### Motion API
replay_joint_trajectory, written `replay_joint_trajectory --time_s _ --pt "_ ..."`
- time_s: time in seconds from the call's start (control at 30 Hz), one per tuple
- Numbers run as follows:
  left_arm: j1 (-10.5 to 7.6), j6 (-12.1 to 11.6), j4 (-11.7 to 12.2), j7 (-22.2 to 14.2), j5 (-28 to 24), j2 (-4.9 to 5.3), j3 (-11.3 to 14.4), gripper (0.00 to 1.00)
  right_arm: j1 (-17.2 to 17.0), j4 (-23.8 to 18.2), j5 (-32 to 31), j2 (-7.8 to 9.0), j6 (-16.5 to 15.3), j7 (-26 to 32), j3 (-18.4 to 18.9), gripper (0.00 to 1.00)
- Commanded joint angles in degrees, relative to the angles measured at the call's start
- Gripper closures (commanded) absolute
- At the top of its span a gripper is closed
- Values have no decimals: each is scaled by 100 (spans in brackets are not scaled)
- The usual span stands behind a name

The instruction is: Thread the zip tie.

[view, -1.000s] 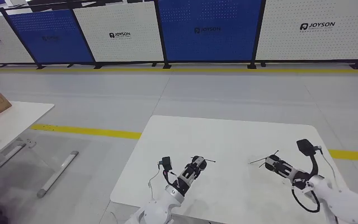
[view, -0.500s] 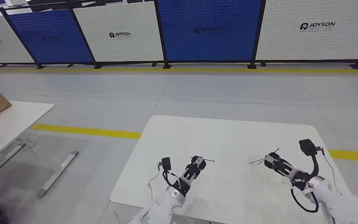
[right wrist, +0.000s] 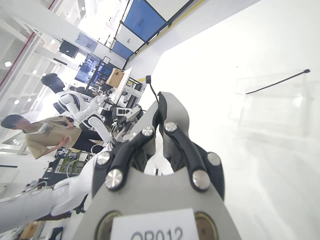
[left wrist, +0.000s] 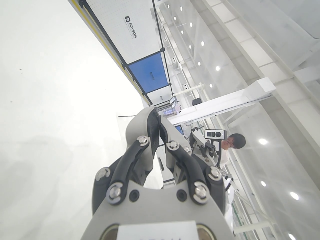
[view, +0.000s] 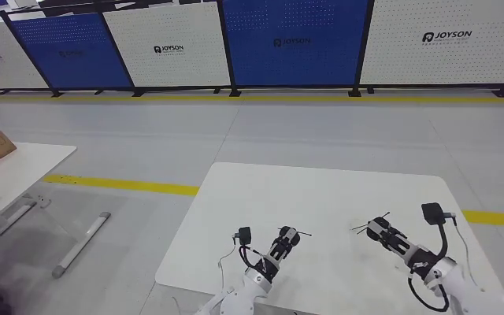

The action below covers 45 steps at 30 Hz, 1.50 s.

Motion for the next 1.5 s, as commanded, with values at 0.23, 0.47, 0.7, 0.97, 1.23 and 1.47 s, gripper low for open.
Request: replay_joint_trajectory --time_s 0.23,0.47,0.7,0.97,1.23,1.47 --pt "-47 -33 95 511 302 -67 101 100 -172 -20 -55 -59 -288 -845 -497 100" --pt "-222 86 369 584 576 -168 444 100 -137 126 -313 -107 -305 -1424 -927 100" --pt "-222 86 369 584 576 -168 444 100 -137 126 -313 -107 -305 -1424 -927 100" --pt "-222 86 369 584 576 -168 444 100 -137 126 -313 -107 -305 -1424 -927 100" --pt "-190 66 284 -24 -204 -168 352 100 -137 126 -313 -107 -305 -1424 -927 100" --pt "-164 240 116 -788 -957 -105 38 100 -137 126 -313 -107 -305 -1424 -927 100"
